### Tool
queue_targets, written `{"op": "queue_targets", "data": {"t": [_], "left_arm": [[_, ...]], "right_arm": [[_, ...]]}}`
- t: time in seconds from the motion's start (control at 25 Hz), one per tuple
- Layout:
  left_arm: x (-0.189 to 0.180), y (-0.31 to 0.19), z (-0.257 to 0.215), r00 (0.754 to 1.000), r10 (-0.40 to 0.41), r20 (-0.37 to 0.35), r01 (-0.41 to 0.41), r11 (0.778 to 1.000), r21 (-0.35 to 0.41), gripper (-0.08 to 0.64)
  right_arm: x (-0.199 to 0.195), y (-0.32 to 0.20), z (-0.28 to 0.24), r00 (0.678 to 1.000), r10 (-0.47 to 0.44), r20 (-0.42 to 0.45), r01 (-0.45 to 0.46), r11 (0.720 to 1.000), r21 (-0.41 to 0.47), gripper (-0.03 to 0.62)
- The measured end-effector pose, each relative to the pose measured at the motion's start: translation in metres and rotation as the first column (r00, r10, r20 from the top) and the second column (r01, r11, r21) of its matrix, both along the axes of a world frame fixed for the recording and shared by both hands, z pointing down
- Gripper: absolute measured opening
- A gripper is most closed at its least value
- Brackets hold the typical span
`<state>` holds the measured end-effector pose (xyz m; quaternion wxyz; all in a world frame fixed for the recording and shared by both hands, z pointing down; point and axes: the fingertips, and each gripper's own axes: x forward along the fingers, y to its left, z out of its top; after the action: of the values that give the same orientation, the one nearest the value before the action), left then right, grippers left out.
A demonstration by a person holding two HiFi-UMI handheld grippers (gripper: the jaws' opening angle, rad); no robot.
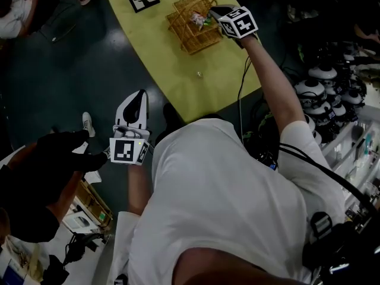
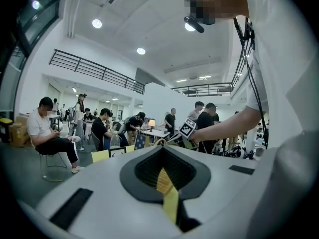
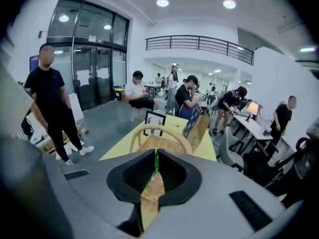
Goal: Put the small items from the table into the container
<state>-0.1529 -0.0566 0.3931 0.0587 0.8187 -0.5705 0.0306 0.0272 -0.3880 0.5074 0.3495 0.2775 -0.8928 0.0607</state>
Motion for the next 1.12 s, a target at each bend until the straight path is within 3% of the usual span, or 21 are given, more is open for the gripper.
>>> {"op": "queue_targets", "data": {"t": [0.12, 0.52, 0.56, 0.64, 0.68, 1.12], "left_arm": [[-0.002, -0.004, 0.0, 1.0, -0.002, 0.003, 0.002, 1.0, -0.007, 0.008], [-0.005, -0.008, -0.001, 1.0, -0.014, 0.003, 0.014, 1.0, -0.022, 0.008], [-0.007, -0.006, -0.002, 1.0, -0.014, 0.002, 0.014, 1.0, -0.023, 0.008], [-0.01, -0.003, -0.003, 1.0, -0.013, 0.002, 0.013, 1.0, -0.025, 0.008], [-0.01, -0.004, -0.003, 1.0, -0.012, 0.002, 0.013, 1.0, -0.025, 0.008], [-0.003, -0.01, -0.001, 1.0, 0.0, -0.003, 0.0, 1.0, -0.019, 0.008]], "right_arm": [[0.003, -0.016, 0.0, 0.998, 0.019, -0.054, -0.016, 0.998, 0.065, 0.037], [-0.005, -0.023, 0.012, 0.998, 0.012, -0.062, -0.006, 0.995, 0.102, 0.037], [-0.009, -0.02, 0.012, 0.999, 0.007, -0.046, -0.002, 0.995, 0.095, 0.043], [-0.019, -0.013, 0.014, 1.0, -0.01, -0.025, 0.012, 0.998, 0.065, 0.137], [-0.021, -0.013, 0.015, 1.0, -0.018, -0.023, 0.019, 0.998, 0.058, 0.15], [-0.013, -0.009, 0.002, 1.0, -0.026, -0.006, 0.026, 0.995, 0.097, 0.172]]}}
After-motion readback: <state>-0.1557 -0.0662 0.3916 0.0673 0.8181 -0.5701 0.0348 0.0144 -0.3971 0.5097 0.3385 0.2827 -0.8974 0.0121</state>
